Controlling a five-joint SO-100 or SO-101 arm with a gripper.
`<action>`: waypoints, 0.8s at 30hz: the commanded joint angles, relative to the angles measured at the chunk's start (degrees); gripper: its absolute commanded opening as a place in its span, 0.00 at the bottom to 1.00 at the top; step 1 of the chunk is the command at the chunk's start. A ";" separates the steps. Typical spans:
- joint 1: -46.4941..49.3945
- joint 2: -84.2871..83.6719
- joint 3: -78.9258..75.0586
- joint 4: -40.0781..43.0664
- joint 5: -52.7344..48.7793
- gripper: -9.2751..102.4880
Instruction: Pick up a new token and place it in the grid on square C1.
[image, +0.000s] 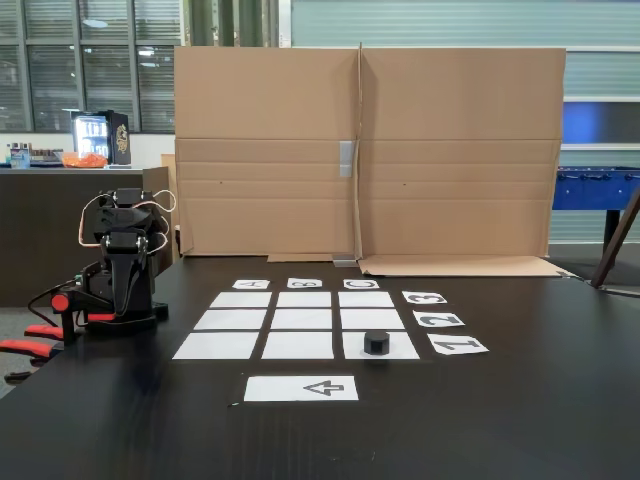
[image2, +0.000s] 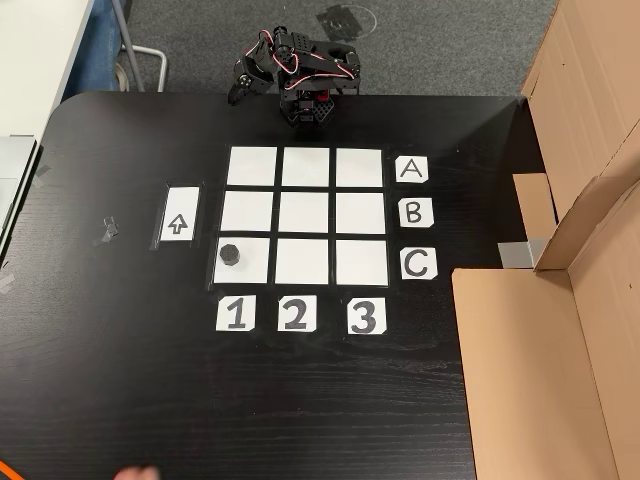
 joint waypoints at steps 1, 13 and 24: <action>0.53 0.26 -0.18 0.18 0.44 0.08; 0.62 0.26 -0.18 0.18 0.44 0.08; 2.72 0.26 -0.26 0.44 0.88 0.08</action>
